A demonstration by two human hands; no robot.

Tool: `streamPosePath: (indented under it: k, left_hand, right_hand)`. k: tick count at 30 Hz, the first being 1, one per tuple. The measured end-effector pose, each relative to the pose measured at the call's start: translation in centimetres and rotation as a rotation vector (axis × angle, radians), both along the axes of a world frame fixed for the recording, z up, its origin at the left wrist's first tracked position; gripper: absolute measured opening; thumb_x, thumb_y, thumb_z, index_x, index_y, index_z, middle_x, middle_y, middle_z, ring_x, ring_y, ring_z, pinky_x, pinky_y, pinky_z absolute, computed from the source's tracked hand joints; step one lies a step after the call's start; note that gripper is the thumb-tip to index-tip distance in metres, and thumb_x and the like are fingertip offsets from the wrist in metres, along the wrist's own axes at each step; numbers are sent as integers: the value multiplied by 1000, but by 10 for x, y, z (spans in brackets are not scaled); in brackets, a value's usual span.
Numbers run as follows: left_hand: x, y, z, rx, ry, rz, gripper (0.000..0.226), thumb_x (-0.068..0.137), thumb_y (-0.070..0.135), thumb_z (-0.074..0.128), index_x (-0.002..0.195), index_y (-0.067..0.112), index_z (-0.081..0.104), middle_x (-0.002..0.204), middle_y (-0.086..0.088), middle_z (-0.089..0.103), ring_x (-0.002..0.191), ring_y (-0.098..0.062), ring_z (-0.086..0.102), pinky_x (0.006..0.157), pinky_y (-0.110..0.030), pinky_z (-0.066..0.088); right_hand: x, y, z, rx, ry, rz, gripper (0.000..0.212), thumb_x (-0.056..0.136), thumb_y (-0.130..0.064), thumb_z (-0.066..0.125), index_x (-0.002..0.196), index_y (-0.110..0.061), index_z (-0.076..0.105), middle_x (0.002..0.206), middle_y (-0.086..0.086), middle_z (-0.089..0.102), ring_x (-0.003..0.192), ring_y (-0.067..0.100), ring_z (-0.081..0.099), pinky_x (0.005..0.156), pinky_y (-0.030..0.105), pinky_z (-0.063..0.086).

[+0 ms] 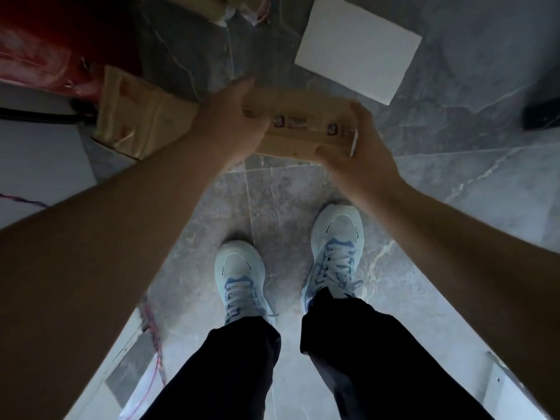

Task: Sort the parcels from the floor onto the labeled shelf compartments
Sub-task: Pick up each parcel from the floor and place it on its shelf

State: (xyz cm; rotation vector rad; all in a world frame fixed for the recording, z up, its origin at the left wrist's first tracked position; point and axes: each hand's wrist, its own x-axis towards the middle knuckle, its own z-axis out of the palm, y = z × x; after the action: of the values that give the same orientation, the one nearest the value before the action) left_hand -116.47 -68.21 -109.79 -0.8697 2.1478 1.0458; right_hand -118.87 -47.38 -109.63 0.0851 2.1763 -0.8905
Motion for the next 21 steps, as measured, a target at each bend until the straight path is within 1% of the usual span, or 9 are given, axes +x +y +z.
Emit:
streamPosePath:
  k: [3,5,6,8,10,11,13,17,21]
  left_hand:
    - [-1,-4,-9,16,-32,49,68,101,22,53,161,41,26,141,-5,51,99,-23,63,60,-25,48]
    - [2,-7,-5,10,-10,68,67,100,20,50,160,38,26,140,-7,51,94,-18,62,60,-26,49]
    - [3,-8,-1,14,3,80,66,99,22,49,160,36,26,145,-8,50,99,-19,63,68,-30,55]
    - [8,-8,13,13,3,114,62,101,33,48,159,34,26,149,-7,49,111,-25,63,88,-43,59]
    - [14,-5,34,19,-43,166,59,98,58,44,151,35,35,137,-7,59,106,-27,67,86,-50,62]
    - [17,-4,43,23,-58,183,64,91,71,41,145,35,42,132,-8,62,103,-29,69,83,-51,63]
    - [24,-3,57,7,-67,173,72,79,79,35,133,34,51,129,-10,62,103,-31,69,85,-51,62]
    - [22,8,106,11,-58,153,51,92,60,40,126,26,55,125,-11,62,98,-27,68,83,-46,61]
    - [19,15,148,23,23,222,25,106,34,47,119,14,51,110,-7,65,96,-22,67,82,-45,59]
  right_hand:
    - [1,-1,-14,-72,-88,-201,84,82,-38,70,155,-33,28,119,-9,70,101,10,71,89,41,61]
    - [1,1,-14,-82,-117,-358,97,83,-42,72,162,-30,17,132,-1,67,112,15,69,99,45,58]
    - [1,3,-8,-69,-127,-386,97,86,-41,70,164,-28,14,134,1,66,114,15,67,101,42,56]
    - [3,7,10,-41,-106,-377,78,91,-36,67,158,-22,30,126,-1,66,106,7,67,92,33,55]
    - [7,10,31,-56,-88,-399,45,92,-37,65,133,-23,54,112,-7,69,93,0,70,80,28,58]
    - [10,11,42,-67,-87,-417,37,91,-40,65,123,-25,58,109,-8,70,91,1,71,78,29,60]
    - [15,13,63,-85,-96,-469,33,91,-41,63,120,-25,60,109,-6,71,92,5,73,77,29,61]
    - [25,14,98,-73,-74,-560,32,95,-39,61,124,-25,56,118,-1,67,95,7,70,64,17,52]
    - [35,14,130,-120,-39,-660,36,83,-51,64,111,-31,50,118,1,67,101,11,71,75,29,55]
